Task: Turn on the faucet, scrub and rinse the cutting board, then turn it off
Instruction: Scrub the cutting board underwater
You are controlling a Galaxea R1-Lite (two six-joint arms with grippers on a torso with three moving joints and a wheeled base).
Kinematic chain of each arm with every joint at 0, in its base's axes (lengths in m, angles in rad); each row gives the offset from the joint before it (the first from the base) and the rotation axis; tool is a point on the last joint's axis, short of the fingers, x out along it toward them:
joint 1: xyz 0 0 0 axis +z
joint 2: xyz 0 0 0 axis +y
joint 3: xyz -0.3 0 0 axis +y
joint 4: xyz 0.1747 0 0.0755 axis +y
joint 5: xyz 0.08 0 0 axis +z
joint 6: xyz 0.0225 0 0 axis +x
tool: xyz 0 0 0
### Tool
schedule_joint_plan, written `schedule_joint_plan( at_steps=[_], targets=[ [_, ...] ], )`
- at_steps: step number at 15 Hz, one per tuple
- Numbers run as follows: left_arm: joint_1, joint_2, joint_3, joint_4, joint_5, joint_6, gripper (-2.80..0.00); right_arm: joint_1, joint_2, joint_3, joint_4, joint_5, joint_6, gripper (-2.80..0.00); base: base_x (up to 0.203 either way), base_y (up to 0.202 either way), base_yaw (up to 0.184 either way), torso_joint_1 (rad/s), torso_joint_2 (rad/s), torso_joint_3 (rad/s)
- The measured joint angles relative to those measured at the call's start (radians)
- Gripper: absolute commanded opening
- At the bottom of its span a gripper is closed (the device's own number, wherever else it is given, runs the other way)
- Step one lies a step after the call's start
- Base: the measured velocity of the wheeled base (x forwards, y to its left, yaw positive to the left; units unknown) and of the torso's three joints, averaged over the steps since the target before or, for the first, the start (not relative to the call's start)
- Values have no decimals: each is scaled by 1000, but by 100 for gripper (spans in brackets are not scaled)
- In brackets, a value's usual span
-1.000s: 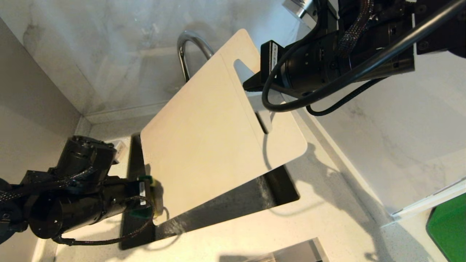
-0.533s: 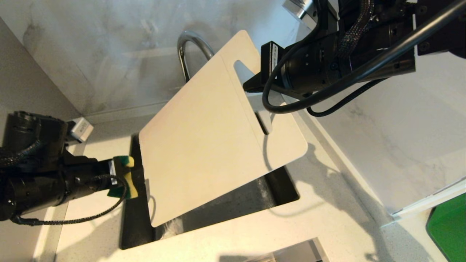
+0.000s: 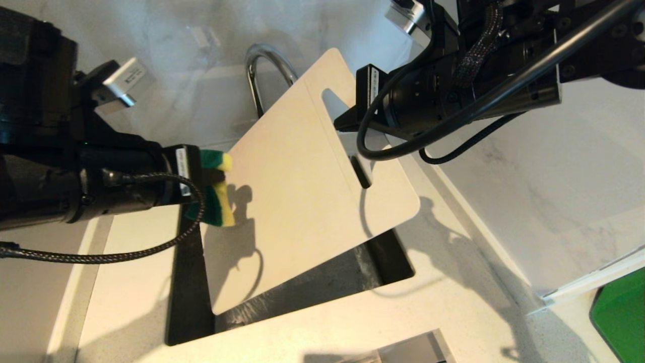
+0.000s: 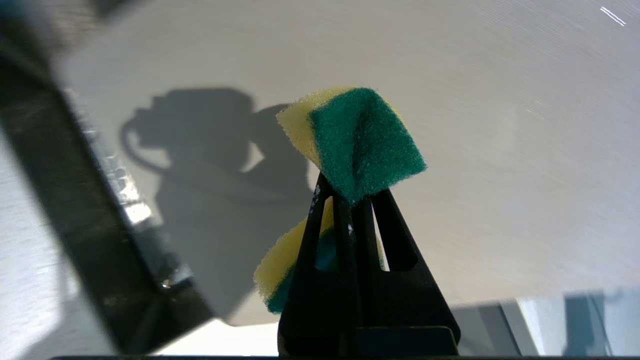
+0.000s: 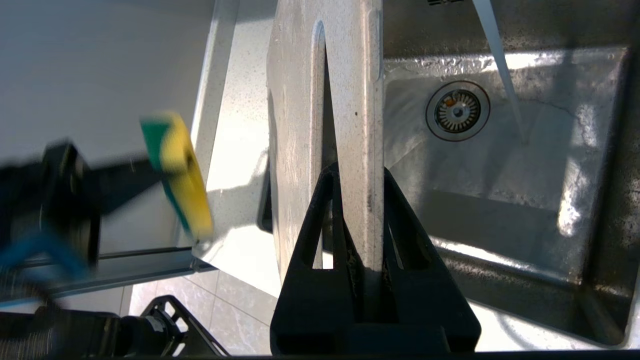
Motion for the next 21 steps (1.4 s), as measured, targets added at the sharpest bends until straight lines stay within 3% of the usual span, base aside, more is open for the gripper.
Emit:
schedule_joint_plan(
  at_steps=[2,4,10,13,16,21],
  targets=[
    [-115,63,-50,11,55,2,-280,-5,4,-3,-1,0,0,-280,0,0,0,0,0,0],
    [-184,120,-68,16,75,-2,-280,-14,9,-12,-3,0,0,-280,0,0,0,0,0,0],
    [-227,186,23,12,77,-40,-280,-21,20,-38,-2,2,24,-280,0,0,0,0,0,0],
    [-198,187,90,-5,76,-98,-280,-23,20,-39,-3,2,25,-280,0,0,0,0,0,0],
    [-143,182,190,-88,74,-103,-280,-23,15,-39,-3,2,25,-280,0,0,0,0,0,0],
    [9,144,426,-272,38,-100,-280,-29,7,-39,-3,3,26,-280,0,0,0,0,0,0]
  ],
)
